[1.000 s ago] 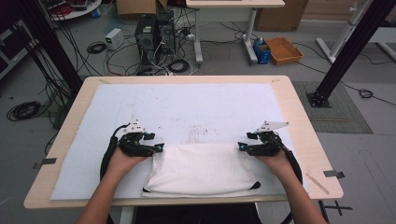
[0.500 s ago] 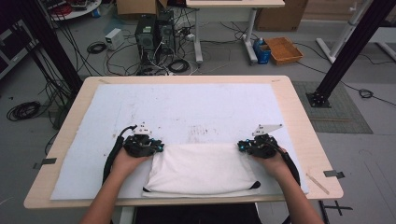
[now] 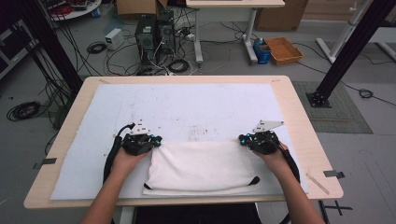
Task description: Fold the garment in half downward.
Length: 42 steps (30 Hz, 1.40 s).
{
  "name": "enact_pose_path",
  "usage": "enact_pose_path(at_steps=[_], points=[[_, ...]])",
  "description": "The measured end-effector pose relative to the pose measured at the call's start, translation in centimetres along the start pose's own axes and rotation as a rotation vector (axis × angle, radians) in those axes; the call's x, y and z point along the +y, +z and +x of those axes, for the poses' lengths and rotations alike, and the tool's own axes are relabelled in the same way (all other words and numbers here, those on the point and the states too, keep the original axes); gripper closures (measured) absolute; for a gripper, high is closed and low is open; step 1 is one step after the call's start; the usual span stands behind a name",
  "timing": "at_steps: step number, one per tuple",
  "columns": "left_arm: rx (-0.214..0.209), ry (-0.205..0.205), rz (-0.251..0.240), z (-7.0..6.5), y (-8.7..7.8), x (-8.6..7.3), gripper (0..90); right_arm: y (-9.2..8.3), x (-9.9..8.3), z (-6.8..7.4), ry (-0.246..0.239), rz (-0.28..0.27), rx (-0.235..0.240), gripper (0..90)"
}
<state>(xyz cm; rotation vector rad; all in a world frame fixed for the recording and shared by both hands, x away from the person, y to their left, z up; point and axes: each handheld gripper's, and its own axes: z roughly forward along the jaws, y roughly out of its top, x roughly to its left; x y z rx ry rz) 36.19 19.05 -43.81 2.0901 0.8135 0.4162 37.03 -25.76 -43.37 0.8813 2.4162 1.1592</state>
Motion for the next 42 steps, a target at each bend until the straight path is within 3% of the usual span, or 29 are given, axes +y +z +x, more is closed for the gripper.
enact_pose_path(at_steps=[10,21,23,29,31,35,42], points=[[0.040,-0.008,-0.026,1.5,0.4,1.6,86.2,0.7,1.1,-1.2,0.008,-0.010,-0.048,87.3],[0.054,-0.015,0.001,3.7,1.7,3.8,86.1,2.0,2.8,-2.8,0.017,0.000,-0.100,87.3],[0.058,-0.027,-0.021,3.9,1.8,3.8,86.1,2.2,2.9,-3.0,0.025,0.007,-0.103,87.3],[0.047,-0.036,0.027,4.0,2.6,3.3,81.4,2.7,2.7,-3.2,0.036,0.016,-0.104,87.1],[0.037,-0.048,0.025,3.9,2.6,3.3,71.5,2.8,2.5,-3.1,0.051,0.019,-0.105,80.5],[0.038,-0.062,0.036,3.9,2.4,3.2,51.4,2.4,2.3,-3.2,0.094,-0.003,-0.102,57.0],[0.030,-0.079,-0.014,3.4,0.9,1.9,37.2,0.9,1.3,-3.3,0.159,-0.040,-0.077,40.6]])
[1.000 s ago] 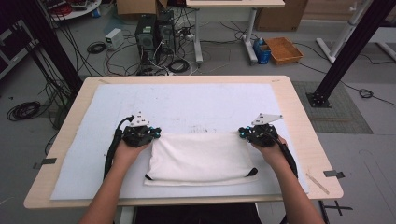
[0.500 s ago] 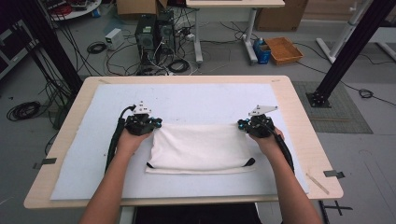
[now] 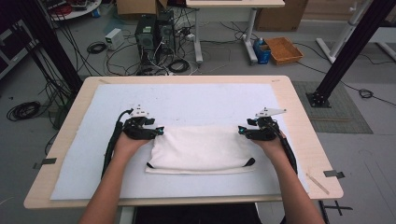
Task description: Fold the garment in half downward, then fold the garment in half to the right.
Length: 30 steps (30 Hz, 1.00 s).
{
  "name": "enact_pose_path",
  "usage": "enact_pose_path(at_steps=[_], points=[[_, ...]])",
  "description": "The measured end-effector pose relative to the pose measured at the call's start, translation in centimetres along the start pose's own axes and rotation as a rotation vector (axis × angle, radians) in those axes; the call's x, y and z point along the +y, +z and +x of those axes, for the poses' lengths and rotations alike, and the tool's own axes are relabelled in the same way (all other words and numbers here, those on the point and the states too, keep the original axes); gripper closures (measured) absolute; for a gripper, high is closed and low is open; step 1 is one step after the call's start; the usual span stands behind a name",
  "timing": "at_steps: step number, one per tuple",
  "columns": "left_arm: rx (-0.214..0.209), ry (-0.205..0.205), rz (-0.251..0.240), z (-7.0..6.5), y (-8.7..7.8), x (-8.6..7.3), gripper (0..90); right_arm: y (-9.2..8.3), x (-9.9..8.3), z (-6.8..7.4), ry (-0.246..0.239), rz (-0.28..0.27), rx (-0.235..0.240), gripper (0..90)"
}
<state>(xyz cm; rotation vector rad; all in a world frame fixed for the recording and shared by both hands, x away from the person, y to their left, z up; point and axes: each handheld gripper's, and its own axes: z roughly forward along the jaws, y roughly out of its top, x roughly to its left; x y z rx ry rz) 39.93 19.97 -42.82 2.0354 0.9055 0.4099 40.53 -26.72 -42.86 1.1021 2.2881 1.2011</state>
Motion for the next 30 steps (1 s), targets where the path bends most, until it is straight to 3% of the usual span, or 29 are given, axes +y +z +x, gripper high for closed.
enact_pose_path(at_steps=[2,7,9,12,14,16,19,25,30], points=[[-0.017,0.003,0.027,-0.3,-0.2,-0.3,32.4,-0.3,-0.3,0.1,0.006,-0.009,0.006,36.8],[0.011,0.059,0.005,-1.4,-1.0,-1.0,25.3,-0.8,-0.9,0.6,-0.003,-0.007,0.020,31.3],[-0.023,0.034,-0.014,-1.5,-1.4,-1.1,23.3,-1.0,-1.0,0.9,-0.003,-0.027,0.029,30.1],[-0.069,-0.025,0.024,-1.5,-2.4,-1.1,23.2,-1.4,-1.1,1.2,0.003,-0.055,0.037,27.3],[-0.073,-0.027,0.029,-1.6,-3.2,-1.2,22.6,-1.4,-1.2,1.4,0.000,-0.066,0.047,27.0],[-0.048,-0.042,0.017,-1.8,-3.9,-1.2,22.6,-1.4,-1.1,1.6,-0.005,-0.067,0.053,26.4],[-0.056,-0.057,-0.003,-2.0,-4.9,-1.5,22.6,-1.4,-0.9,1.9,-0.006,-0.072,0.065,26.4],[-0.044,-0.103,-0.021,-2.2,-5.6,-2.2,23.3,-1.4,-0.5,2.7,-0.026,-0.070,0.084,26.4],[-0.038,-0.102,-0.006,-2.8,-6.2,-2.7,23.3,-2.0,0.0,3.1,-0.045,-0.097,0.093,26.3]])
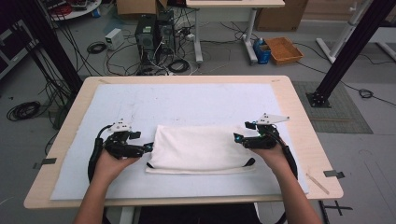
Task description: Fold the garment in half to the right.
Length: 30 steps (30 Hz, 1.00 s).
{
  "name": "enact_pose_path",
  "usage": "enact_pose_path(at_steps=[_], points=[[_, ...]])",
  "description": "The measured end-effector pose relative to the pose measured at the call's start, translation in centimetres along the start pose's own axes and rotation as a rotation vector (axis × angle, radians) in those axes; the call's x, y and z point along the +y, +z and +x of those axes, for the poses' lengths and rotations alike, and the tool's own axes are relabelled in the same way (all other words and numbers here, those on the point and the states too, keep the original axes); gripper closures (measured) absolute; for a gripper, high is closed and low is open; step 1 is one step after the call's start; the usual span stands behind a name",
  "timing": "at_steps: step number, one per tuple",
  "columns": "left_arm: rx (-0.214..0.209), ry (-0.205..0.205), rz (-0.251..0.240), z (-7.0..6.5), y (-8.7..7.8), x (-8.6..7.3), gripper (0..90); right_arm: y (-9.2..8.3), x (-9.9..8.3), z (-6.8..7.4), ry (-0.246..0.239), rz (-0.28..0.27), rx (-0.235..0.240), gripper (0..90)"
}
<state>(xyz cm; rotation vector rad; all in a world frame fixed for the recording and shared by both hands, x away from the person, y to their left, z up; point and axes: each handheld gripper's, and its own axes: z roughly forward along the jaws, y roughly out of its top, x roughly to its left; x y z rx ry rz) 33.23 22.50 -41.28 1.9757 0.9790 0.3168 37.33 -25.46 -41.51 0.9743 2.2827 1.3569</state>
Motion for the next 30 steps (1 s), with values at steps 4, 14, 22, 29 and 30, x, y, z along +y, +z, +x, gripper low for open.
enact_pose_path(at_steps=[4,14,22,29,30], points=[[-0.003,0.014,0.014,-0.7,-0.3,-0.6,23.3,-0.2,0.4,0.2,-0.007,-0.013,0.006,26.0],[0.000,0.014,0.055,-1.9,0.1,-2.0,23.6,1.0,1.0,0.6,-0.017,0.000,0.038,24.9],[-0.043,0.012,0.121,-2.7,0.7,-3.1,30.8,1.6,1.2,0.9,-0.025,0.011,0.052,24.9],[-0.021,0.027,0.112,-3.5,0.9,-4.3,39.9,1.7,1.0,0.9,-0.024,0.018,0.049,24.9],[-0.008,0.034,0.112,-3.7,0.9,-4.3,40.5,1.7,1.0,1.0,-0.024,0.019,0.049,24.9]])
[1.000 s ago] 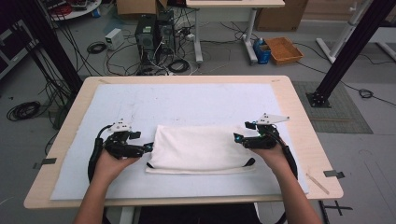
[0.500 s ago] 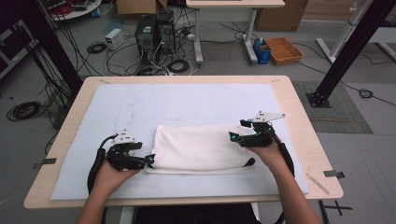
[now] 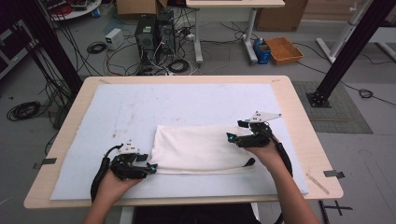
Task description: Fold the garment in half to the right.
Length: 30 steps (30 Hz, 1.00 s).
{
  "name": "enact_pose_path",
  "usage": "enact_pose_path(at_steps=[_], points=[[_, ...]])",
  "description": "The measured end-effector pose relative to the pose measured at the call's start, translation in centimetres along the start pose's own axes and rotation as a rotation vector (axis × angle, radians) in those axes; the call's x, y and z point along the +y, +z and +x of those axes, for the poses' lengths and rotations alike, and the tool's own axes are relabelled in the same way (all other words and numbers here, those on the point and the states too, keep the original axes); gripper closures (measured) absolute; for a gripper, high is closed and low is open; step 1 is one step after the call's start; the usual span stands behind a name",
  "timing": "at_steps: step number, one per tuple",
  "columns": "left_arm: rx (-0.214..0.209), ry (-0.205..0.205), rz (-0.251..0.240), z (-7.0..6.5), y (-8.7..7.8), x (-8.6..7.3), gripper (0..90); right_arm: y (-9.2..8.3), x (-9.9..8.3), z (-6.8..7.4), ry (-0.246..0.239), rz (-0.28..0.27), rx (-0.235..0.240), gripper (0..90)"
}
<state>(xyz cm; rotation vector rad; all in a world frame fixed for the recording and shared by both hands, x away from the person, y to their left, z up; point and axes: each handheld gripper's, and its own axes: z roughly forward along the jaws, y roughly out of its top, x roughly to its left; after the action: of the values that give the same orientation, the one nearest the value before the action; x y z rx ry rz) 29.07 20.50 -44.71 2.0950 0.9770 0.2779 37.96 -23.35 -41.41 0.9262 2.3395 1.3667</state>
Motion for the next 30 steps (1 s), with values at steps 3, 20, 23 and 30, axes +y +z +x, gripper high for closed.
enact_pose_path(at_steps=[3,20,23,30], points=[[0.029,0.031,0.003,-0.8,0.1,-0.1,43.0,0.1,0.1,0.2,-0.009,0.000,0.003,24.9],[-0.047,0.066,0.013,-1.3,0.2,0.3,78.3,2.9,2.9,2.3,-0.085,0.030,0.060,24.9],[-0.059,0.068,-0.001,-1.2,0.2,0.4,79.5,3.9,4.0,2.9,-0.102,0.038,0.076,24.9],[-0.074,0.067,-0.059,-1.1,-0.4,0.6,80.0,7.6,7.4,4.9,-0.149,0.083,0.127,24.4]])
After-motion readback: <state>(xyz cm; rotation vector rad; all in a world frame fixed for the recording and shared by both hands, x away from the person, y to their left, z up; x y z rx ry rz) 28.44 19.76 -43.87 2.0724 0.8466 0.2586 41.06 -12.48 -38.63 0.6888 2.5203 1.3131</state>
